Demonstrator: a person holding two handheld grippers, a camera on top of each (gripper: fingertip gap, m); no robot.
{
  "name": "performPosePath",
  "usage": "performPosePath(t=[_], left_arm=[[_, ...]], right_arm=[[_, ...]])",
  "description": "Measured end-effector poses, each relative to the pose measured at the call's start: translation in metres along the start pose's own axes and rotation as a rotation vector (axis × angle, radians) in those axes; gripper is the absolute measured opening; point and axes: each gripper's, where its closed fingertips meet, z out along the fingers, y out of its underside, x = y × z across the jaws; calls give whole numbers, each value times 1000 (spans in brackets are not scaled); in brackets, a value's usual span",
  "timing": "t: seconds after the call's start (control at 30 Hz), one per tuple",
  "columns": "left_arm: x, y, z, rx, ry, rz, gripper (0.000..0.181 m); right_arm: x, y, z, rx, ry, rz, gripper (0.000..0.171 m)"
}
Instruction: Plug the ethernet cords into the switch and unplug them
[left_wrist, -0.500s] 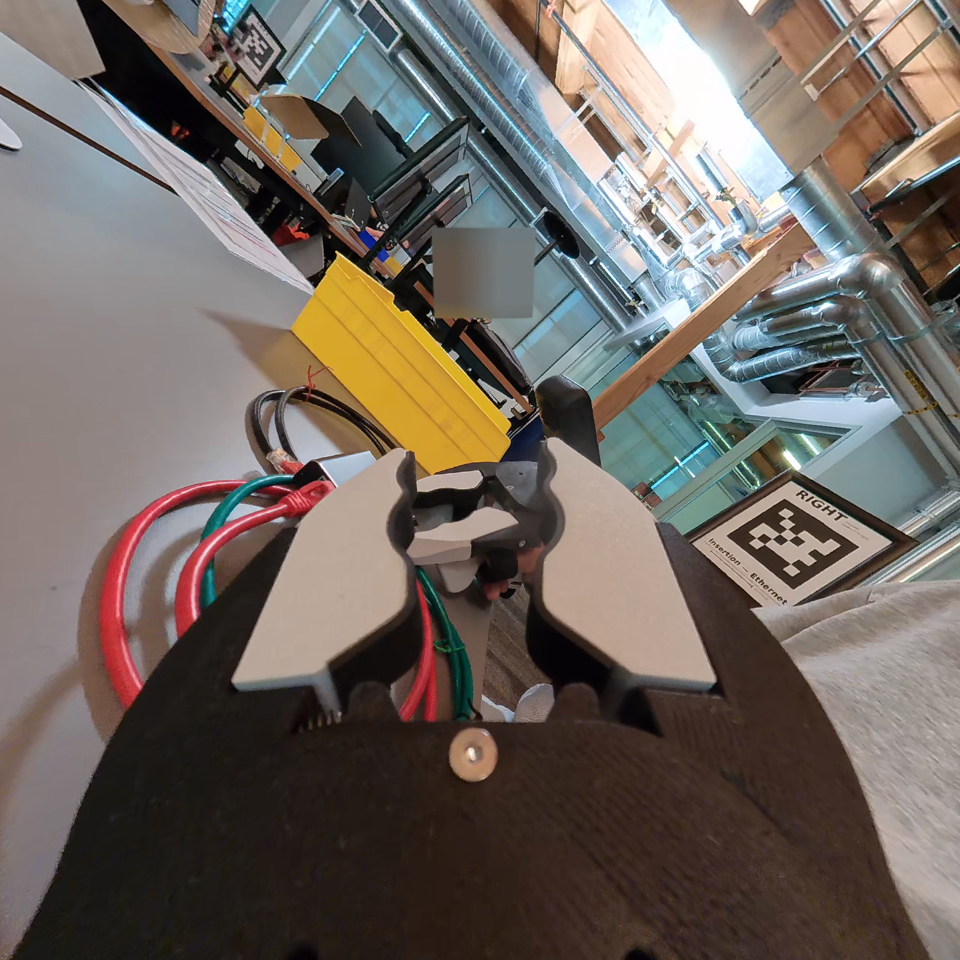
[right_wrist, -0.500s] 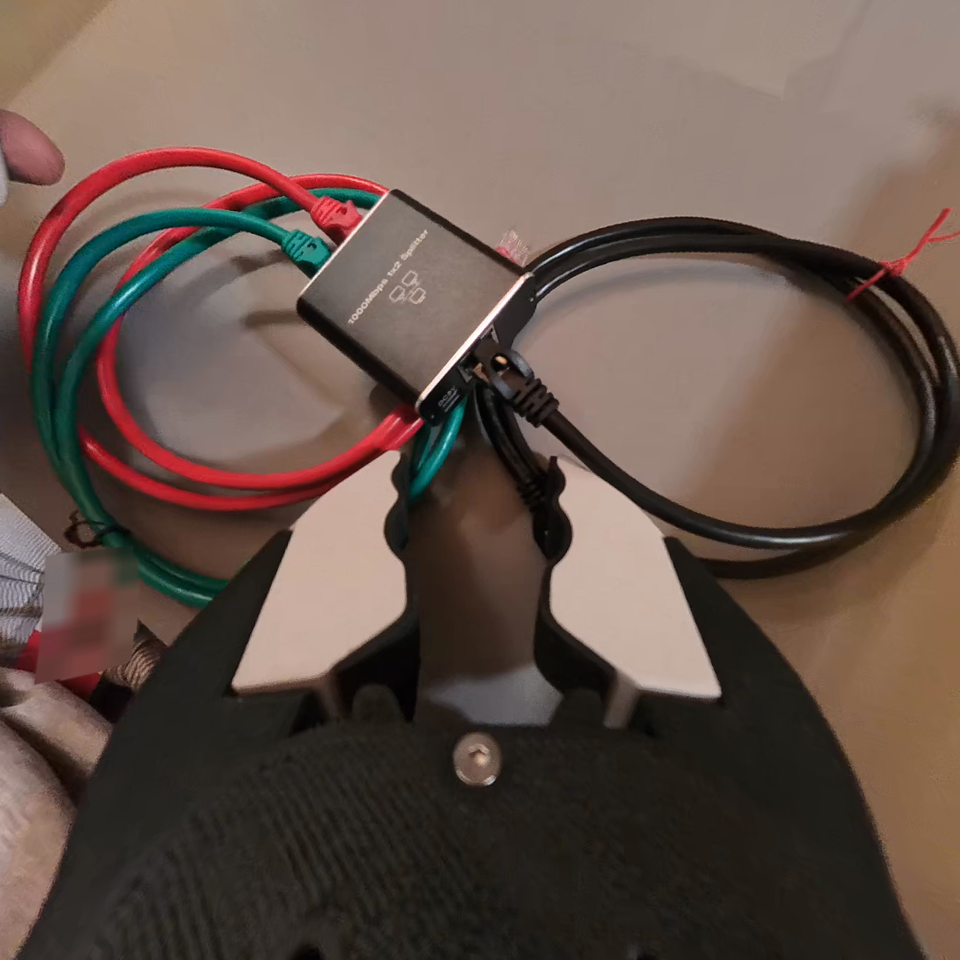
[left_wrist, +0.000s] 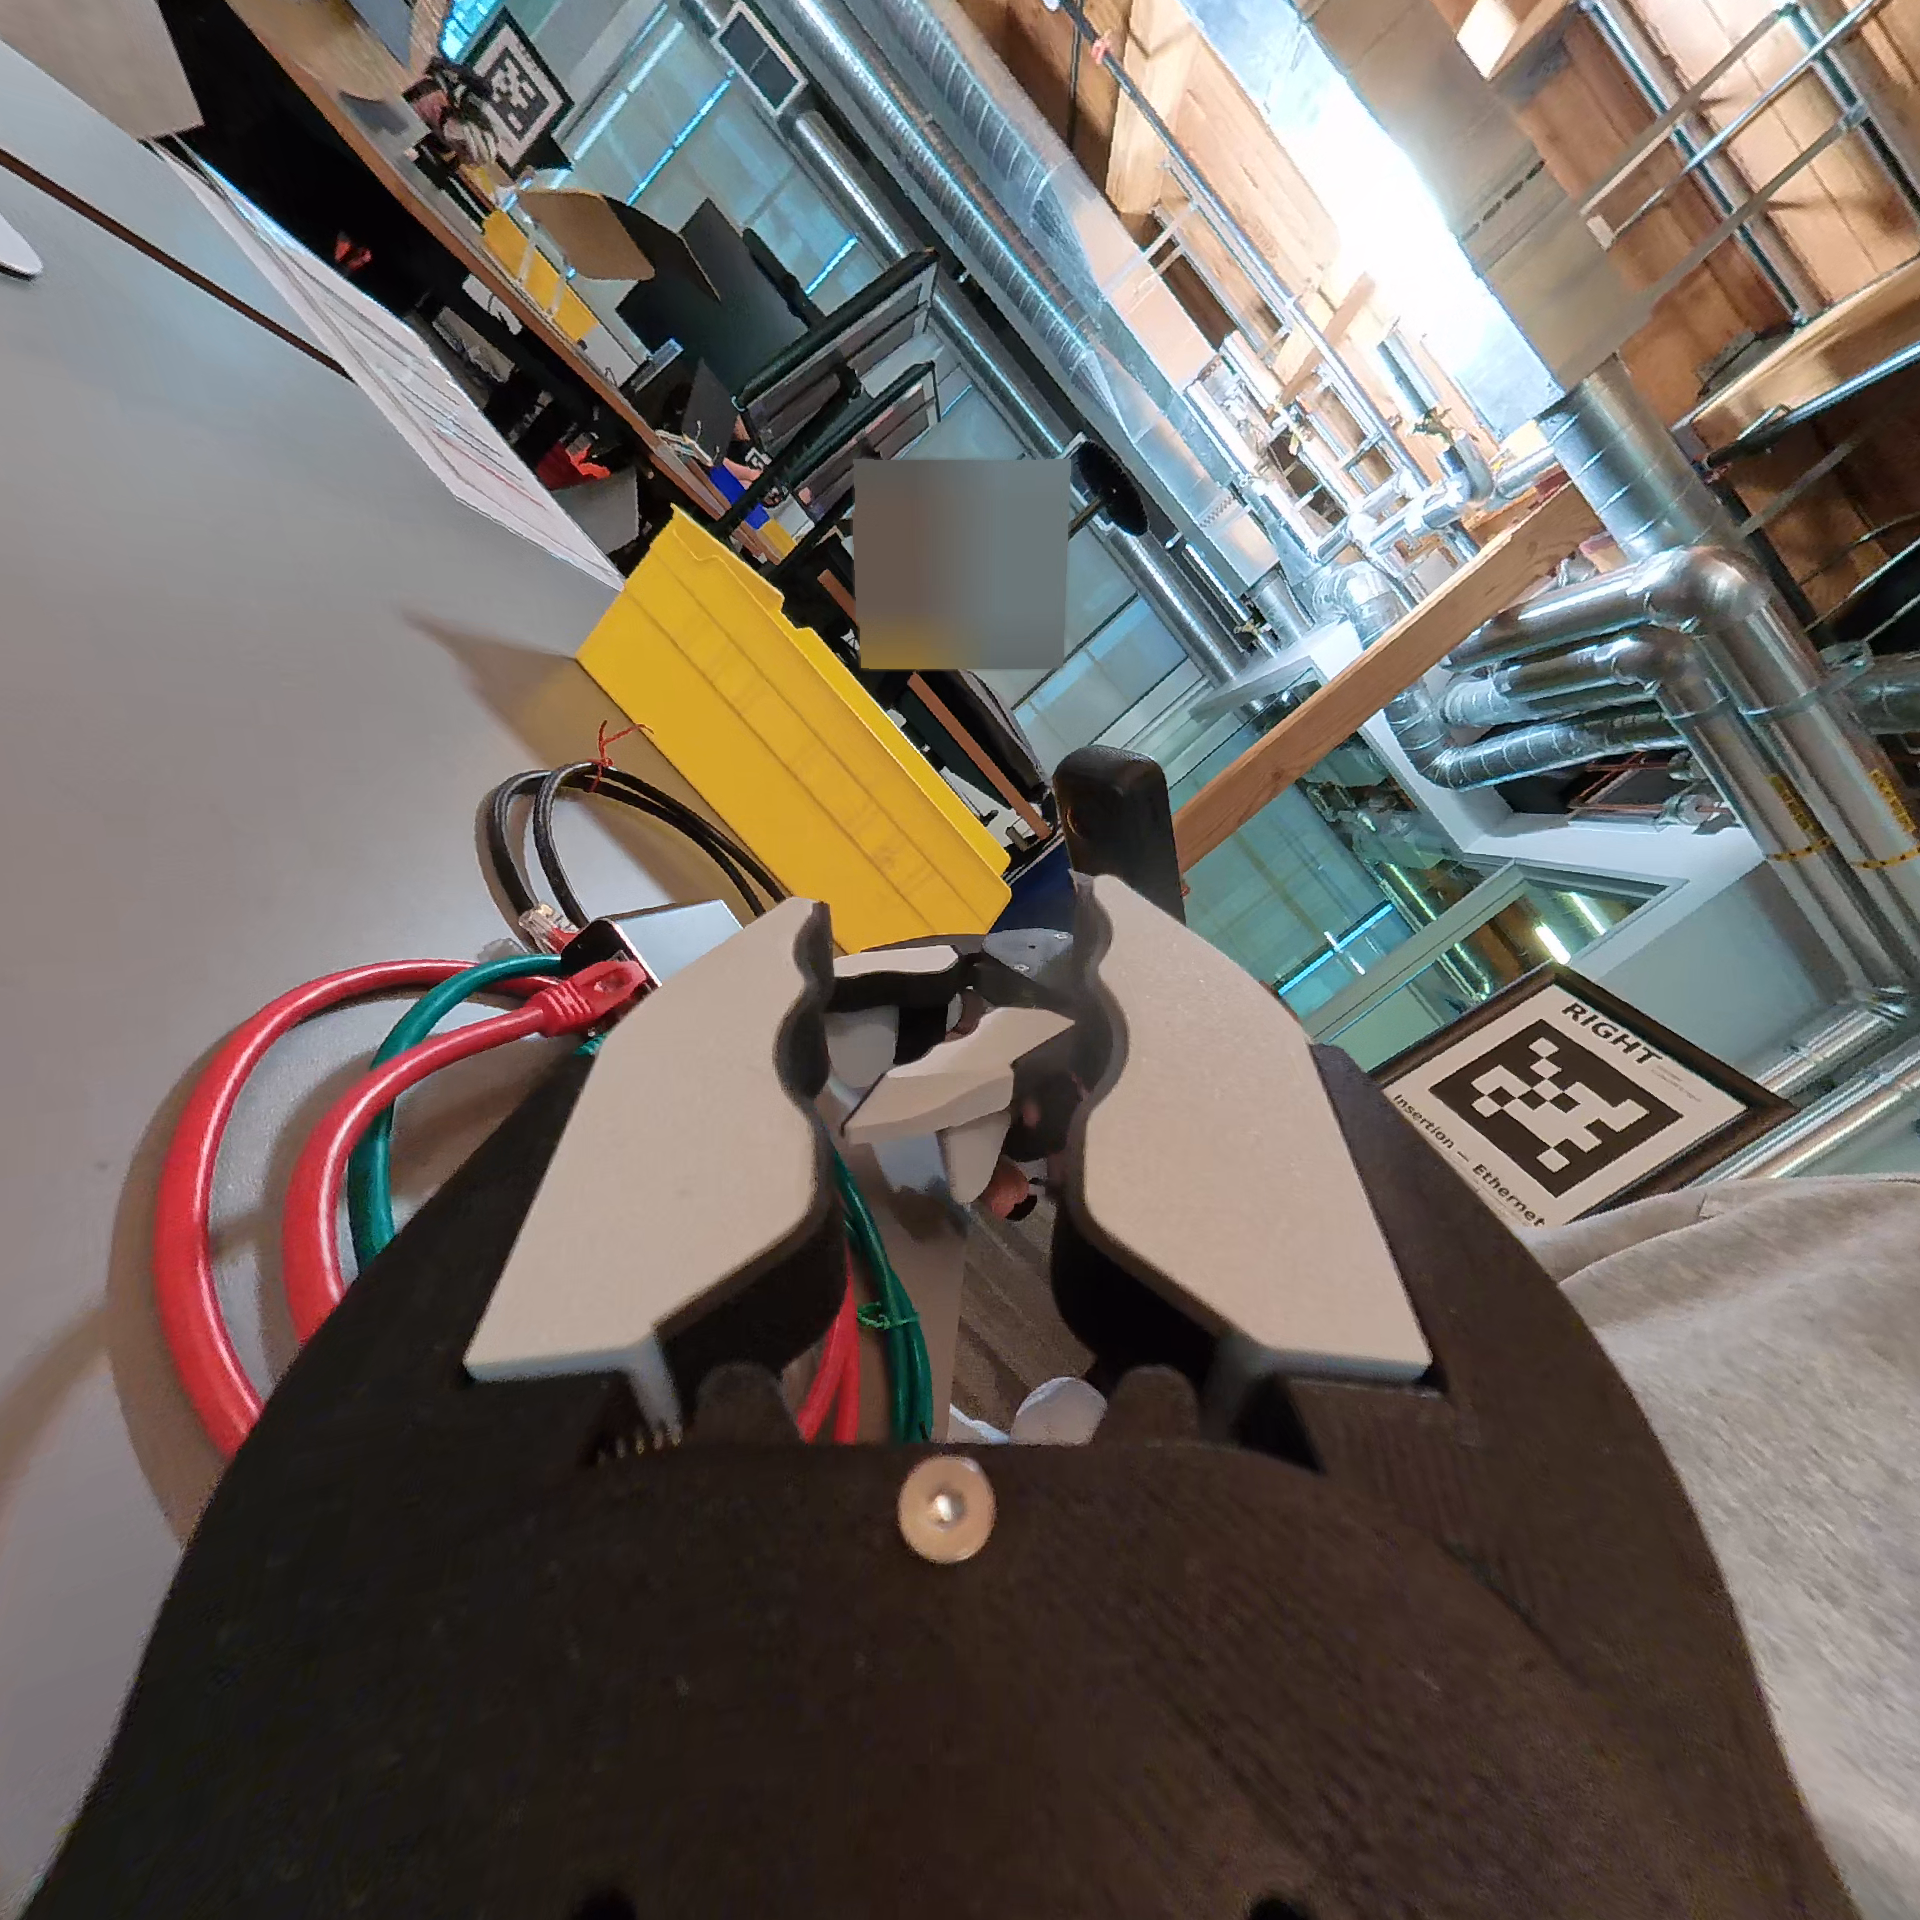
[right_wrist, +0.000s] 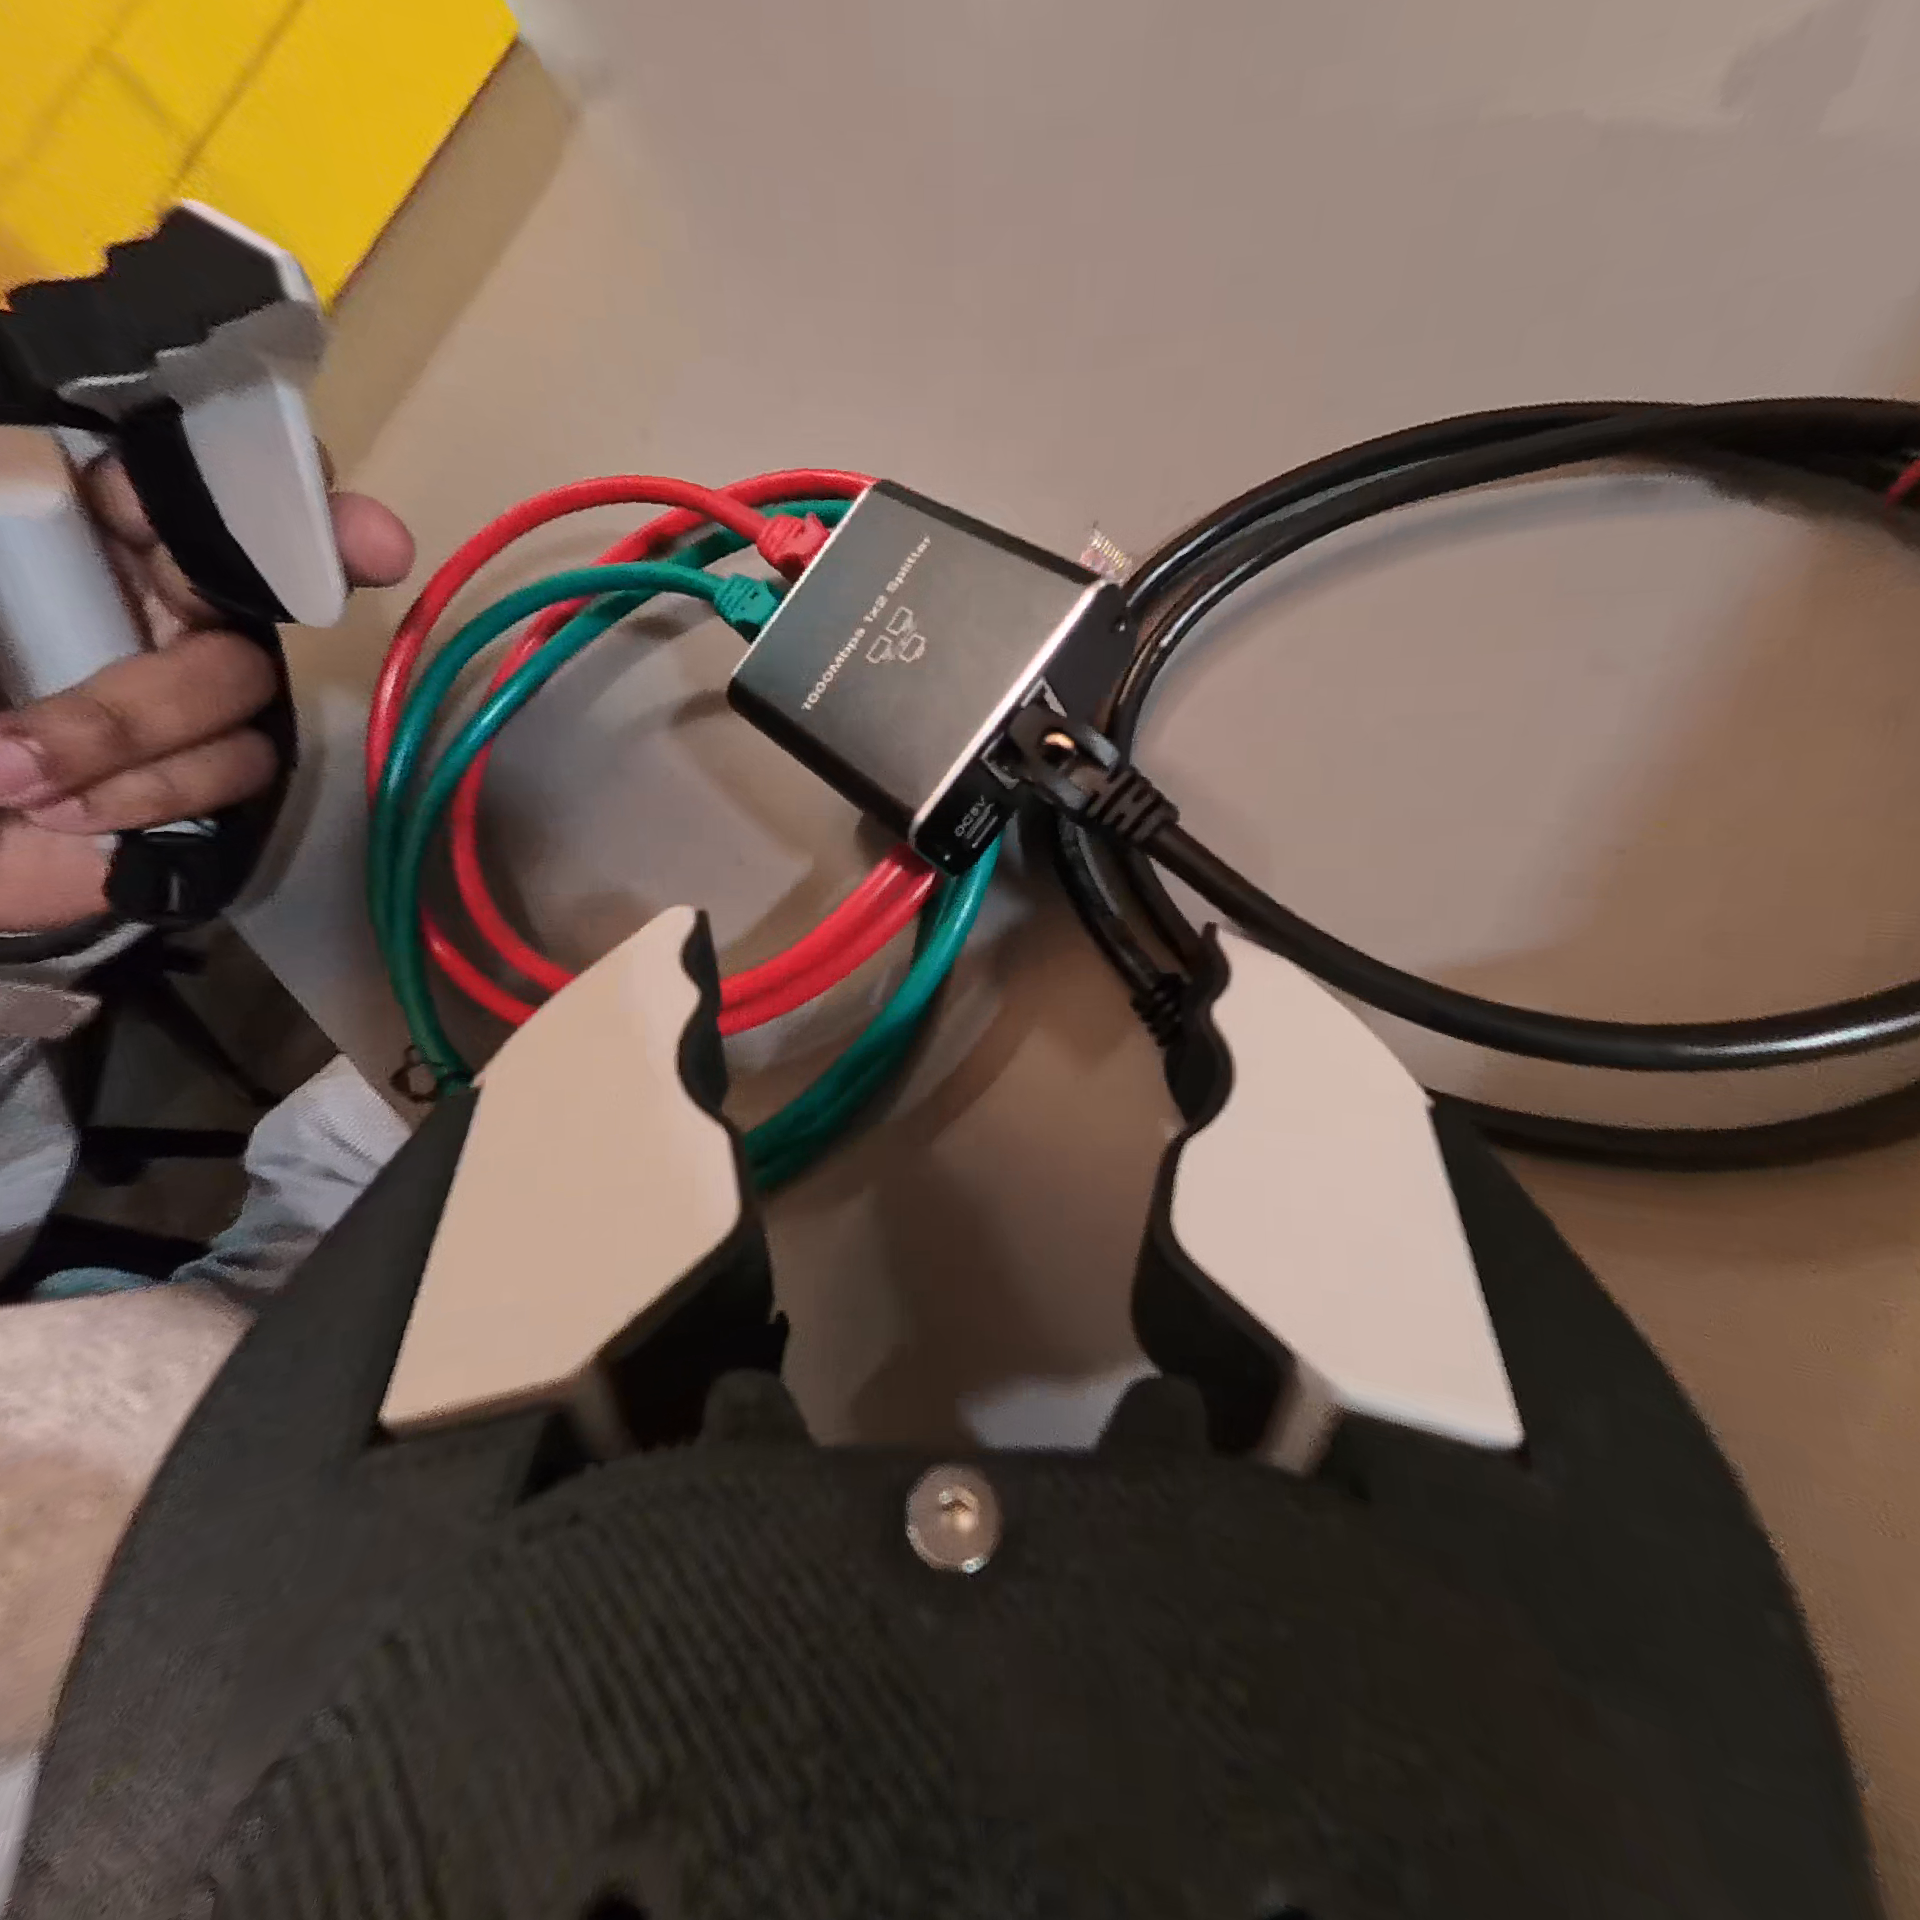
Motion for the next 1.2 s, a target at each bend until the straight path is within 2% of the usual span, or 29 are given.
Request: performPosePath(t=[0.13, 0.2, 0.3, 0.4, 0.53, 0.7, 0.97, 1.2], left_arm=[[-1, -1, 0, 6, 1, -9, 46], [-1, -1, 0, 7, 0, -11, 45], [-2, -1, -1, 7, -1, -14, 45], [-2, -1, -1, 9, -1, -17, 45], [-2, -1, -1, 11, -3, -17, 45], [-1, -3, -2, 18, -8, -7, 44], [-3, -14, -10, 78, -9, -18, 43], [-6, -21, -15, 133, 11, -80, 43]], right_arm=[[9, 9, 13, -79, 186, -166, 89], [7, 10, 17, -104, 205, -223, 88], [6, 10, 15, -126, 190, -267, 67], [12, 12, 9, -152, 189, -281, 36], [15, 12, 5, -151, 186, -323, 22], [15, 9, 2, -111, 161, -303, 17], [18, -26, -30, 92, 253, -367, 12], [12, -45, -51, 195, 244, -354, 12]])
